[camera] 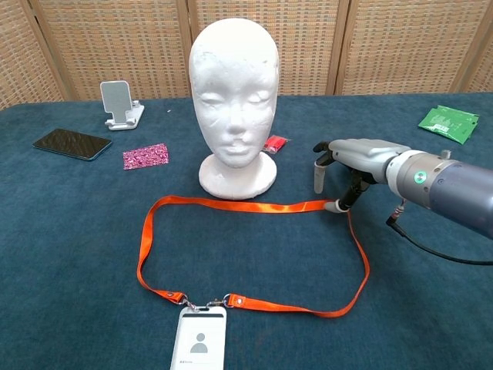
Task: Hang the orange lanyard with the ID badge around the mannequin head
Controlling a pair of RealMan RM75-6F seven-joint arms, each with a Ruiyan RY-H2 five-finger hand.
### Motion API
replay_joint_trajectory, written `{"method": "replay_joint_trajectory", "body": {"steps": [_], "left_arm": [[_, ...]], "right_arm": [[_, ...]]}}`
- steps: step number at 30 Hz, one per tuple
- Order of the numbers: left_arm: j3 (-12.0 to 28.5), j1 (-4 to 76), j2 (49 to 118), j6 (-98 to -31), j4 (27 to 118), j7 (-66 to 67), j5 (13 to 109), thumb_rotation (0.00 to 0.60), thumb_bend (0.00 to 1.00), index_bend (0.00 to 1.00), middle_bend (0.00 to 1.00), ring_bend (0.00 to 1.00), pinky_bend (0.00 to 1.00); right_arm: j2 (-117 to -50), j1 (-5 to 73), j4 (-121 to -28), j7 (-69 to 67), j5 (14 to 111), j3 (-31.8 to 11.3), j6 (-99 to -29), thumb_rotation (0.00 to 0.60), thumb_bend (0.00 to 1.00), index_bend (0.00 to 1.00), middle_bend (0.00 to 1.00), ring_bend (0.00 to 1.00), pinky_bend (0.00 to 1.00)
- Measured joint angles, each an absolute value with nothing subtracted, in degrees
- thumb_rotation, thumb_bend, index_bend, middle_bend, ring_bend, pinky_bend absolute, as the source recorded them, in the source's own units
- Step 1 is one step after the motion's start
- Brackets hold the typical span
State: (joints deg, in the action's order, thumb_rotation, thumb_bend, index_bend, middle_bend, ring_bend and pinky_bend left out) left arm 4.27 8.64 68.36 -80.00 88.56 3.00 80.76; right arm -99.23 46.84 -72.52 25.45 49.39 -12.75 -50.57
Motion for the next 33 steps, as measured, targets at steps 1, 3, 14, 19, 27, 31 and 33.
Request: {"method": "replay_joint_trajectory", "body": {"steps": [1,3,14,19,27,31,33], "left_arm": [[4.3,8.7,68.3,-80.0,88.6,3.0,80.8,0.6,0.0,0.0,0.0,0.0,0.0],[4.3,8.7,68.4,-80.0,88.6,3.0,80.8,0.6,0.0,0.0,0.0,0.0,0.0],[4.3,8.7,68.3,-80.0,88.5,2.5,80.7,0.6,0.0,0.0,0.0,0.0,0.0],[4.2,8.8,68.3,-79.8,88.5,2.5,80.7,0.6,0.0,0.0,0.0,0.0,0.0],[4.1,8.8,68.3,-79.9,88.6,2.6,80.7,0.6,0.0,0.0,0.0,0.0,0.0],[4.1,8.9,68.4,-79.8,88.6,2.5,80.8,0.6,0.0,0.0,0.0,0.0,0.0],[4.2,9.0,68.6,-79.8,88.4,2.1,81.0,0.6,0.0,0.0,0.0,0.0,0.0]], "right_arm": [[-99.3,47.0,-72.4,26.0,49.1,-12.6,-50.5,0.6,0.51,0.48,0.0,0.0,0.0],[-99.4,47.1,-72.4,26.7,48.8,-12.3,-50.5,0.6,0.52,0.49,0.0,0.0,0.0],[-99.9,47.4,-71.4,30.1,47.4,-10.6,-50.4,0.6,0.61,0.53,0.0,0.0,0.0],[-99.8,47.3,-71.5,29.9,47.2,-10.5,-50.1,0.6,0.64,0.6,0.0,0.0,0.0],[-99.3,46.7,-72.0,28.8,48.0,-10.3,-50.2,0.6,0.67,0.63,0.0,0.0,0.0],[-99.2,46.4,-72.1,27.8,49.1,-10.3,-50.7,0.6,0.67,0.66,0.0,0.0,0.0],[-99.2,46.2,-72.2,27.1,49.8,-10.3,-51.0,0.6,0.67,0.67,0.0,0.0,0.0]]}}
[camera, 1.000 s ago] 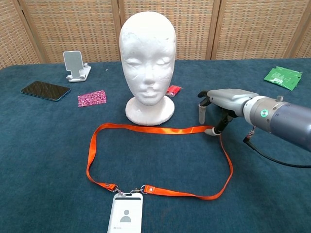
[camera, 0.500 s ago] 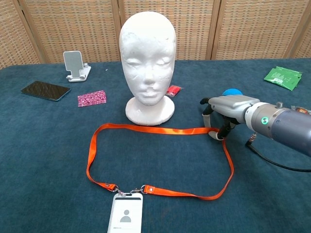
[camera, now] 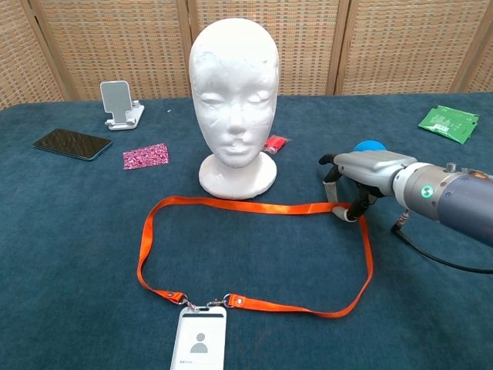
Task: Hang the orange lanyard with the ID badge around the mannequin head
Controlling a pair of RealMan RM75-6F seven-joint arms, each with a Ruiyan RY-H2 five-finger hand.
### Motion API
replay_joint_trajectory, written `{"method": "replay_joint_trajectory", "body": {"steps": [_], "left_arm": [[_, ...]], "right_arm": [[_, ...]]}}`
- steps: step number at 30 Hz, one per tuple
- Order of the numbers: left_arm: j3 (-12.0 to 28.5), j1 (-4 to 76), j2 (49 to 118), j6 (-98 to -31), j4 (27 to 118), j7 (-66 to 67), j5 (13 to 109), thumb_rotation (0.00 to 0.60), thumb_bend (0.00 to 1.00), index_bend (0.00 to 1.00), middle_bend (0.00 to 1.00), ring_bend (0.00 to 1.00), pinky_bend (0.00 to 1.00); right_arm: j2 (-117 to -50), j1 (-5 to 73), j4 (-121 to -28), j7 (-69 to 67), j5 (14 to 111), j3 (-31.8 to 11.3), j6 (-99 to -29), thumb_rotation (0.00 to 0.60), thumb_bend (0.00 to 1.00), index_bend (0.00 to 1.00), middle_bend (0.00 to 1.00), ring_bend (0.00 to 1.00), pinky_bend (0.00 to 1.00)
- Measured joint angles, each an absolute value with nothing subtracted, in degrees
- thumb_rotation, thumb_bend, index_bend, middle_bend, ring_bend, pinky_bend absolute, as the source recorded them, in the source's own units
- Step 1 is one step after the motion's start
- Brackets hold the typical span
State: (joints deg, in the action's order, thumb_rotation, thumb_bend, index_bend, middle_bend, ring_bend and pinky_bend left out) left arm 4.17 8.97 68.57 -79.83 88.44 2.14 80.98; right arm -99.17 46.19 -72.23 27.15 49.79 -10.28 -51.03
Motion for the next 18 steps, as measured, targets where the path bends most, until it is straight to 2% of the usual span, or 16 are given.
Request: {"method": "replay_joint_trajectory", "body": {"steps": [2,4,8,12,18], "left_arm": [[4.4,9.3,68.8,-79.7,88.2,1.7,81.1,0.6,0.0,0.02,0.0,0.0,0.0],[5.0,10.0,69.2,-79.5,87.9,0.8,81.3,0.6,0.0,0.1,0.0,0.0,0.0],[6.4,12.1,69.6,-78.1,88.0,0.3,81.4,0.6,0.0,0.18,0.0,0.0,0.0],[8.1,15.4,69.8,-74.5,88.7,2.8,80.6,0.6,0.01,0.29,0.0,0.0,0.0],[10.5,22.1,71.9,-65.8,88.2,6.9,77.0,0.6,0.21,0.41,0.0,0.0,0.0]], "right_arm": [[-99.1,46.0,-72.5,26.7,50.7,-10.2,-51.5,0.6,0.67,0.67,0.0,0.0,0.0],[-98.8,45.7,-73.0,26.0,51.7,-10.2,-51.9,0.6,0.67,0.67,0.0,0.0,0.0],[-98.2,45.1,-73.9,25.1,53.3,-10.0,-52.8,0.6,0.67,0.67,0.0,0.0,0.0],[-97.6,44.8,-75.1,24.9,54.2,-10.0,-53.4,0.6,0.67,0.67,0.0,0.0,0.0],[-96.8,44.3,-76.7,25.0,54.8,-10.1,-54.1,0.6,0.67,0.67,0.0,0.0,0.0]]}}
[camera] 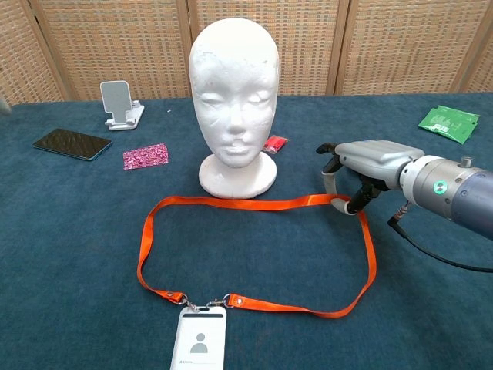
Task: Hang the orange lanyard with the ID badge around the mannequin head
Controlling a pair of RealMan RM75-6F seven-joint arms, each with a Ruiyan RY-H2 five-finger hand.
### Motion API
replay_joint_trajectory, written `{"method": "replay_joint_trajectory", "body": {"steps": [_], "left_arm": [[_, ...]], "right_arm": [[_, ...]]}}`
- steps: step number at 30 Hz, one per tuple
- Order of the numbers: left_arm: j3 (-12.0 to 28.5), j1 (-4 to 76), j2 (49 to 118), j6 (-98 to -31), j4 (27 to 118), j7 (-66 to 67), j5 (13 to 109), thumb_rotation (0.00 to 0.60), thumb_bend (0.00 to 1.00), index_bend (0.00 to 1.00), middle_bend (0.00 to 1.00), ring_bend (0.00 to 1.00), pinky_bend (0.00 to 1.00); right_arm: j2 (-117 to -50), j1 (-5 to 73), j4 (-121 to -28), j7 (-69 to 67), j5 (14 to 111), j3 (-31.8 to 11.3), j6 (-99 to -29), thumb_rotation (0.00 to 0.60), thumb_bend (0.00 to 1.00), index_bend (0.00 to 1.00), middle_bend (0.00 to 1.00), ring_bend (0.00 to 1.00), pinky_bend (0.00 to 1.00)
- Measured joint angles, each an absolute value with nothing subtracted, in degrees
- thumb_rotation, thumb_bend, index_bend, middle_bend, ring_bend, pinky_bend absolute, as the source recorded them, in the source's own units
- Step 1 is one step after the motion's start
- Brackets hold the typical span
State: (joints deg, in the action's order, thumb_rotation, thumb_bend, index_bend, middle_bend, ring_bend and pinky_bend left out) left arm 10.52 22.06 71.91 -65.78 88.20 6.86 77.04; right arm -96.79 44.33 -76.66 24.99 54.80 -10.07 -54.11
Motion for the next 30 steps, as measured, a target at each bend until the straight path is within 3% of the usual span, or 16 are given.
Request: {"method": "replay_joint_trajectory", "body": {"steps": [3,9,18,30], "left_arm": [[11.4,25.6,74.6,-61.4,85.9,7.5,75.3,0.6,0.27,0.44,0.0,0.0,0.0],[12.6,31.2,81.7,-56.6,78.7,8.2,73.4,0.6,0.27,0.46,0.0,0.0,0.0],[13.5,37.0,91.1,-52.3,71.7,6.4,71.6,0.6,0.27,0.49,0.0,0.0,0.0],[13.0,42.2,98.5,-48.0,65.5,3.2,71.7,0.6,0.3,0.51,0.0,0.0,0.0]], "right_arm": [[-96.3,44.2,-77.4,25.0,54.9,-10.2,-54.1,0.6,0.67,0.67,0.0,0.0,0.0],[-95.9,43.8,-78.2,25.1,55.5,-9.8,-54.3,0.6,0.67,0.68,0.0,0.0,0.0],[-95.9,43.2,-78.6,22.4,55.6,-10.2,-54.0,0.6,0.67,0.68,0.0,0.0,0.0],[-95.6,42.5,-79.1,19.5,57.0,-10.6,-53.5,0.6,0.67,0.68,0.0,0.0,0.0]]}}
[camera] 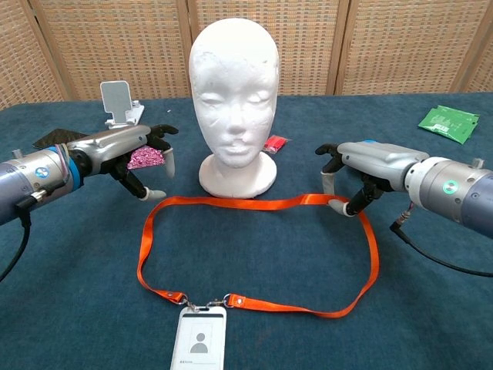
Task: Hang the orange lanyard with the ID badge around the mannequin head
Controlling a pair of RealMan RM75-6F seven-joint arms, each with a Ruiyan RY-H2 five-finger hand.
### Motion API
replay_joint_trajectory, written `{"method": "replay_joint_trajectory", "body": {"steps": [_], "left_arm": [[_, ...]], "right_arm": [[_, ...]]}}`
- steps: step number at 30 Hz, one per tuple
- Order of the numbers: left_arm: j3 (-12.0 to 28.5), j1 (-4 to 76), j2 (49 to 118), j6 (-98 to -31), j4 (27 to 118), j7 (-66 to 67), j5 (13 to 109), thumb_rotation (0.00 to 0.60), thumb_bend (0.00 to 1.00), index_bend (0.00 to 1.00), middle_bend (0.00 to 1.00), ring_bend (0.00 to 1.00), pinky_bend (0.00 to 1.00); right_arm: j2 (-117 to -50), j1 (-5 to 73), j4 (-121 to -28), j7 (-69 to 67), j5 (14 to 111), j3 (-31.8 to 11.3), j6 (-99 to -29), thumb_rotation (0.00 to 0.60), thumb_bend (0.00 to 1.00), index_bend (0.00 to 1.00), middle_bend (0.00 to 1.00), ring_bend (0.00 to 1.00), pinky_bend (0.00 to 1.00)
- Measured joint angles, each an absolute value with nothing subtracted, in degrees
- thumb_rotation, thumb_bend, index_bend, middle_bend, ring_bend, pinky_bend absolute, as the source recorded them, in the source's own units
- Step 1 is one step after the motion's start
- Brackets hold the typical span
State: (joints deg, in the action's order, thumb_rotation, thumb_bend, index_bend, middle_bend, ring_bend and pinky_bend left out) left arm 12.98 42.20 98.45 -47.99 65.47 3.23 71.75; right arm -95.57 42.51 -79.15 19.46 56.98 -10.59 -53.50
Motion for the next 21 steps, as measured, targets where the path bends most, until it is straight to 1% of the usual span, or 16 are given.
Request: {"method": "replay_joint_trajectory", "body": {"steps": [4,9,18,21], "left_arm": [[12.9,43.4,100.7,-47.2,62.6,2.3,71.9,0.6,0.33,0.51,0.0,0.0,0.0],[12.7,44.7,103.0,-46.5,59.5,1.6,71.7,0.6,0.33,0.52,0.0,0.0,0.0],[12.3,45.1,105.0,-45.9,56.7,1.3,70.5,0.6,0.33,0.54,0.0,0.0,0.0],[12.2,45.2,105.4,-45.9,56.2,1.3,70.4,0.6,0.35,0.55,0.0,0.0,0.0]], "right_arm": [[-95.6,42.4,-79.1,19.1,57.1,-10.6,-53.4,0.6,0.67,0.68,0.0,0.0,0.0],[-95.8,42.3,-78.5,18.6,57.2,-10.6,-53.2,0.6,0.67,0.68,0.0,0.0,0.0],[-96.2,42.2,-77.9,18.1,57.8,-10.6,-53.0,0.6,0.67,0.69,0.0,0.0,0.0],[-96.3,42.2,-77.7,18.0,57.8,-10.6,-52.8,0.6,0.67,0.69,0.0,0.0,0.0]]}}
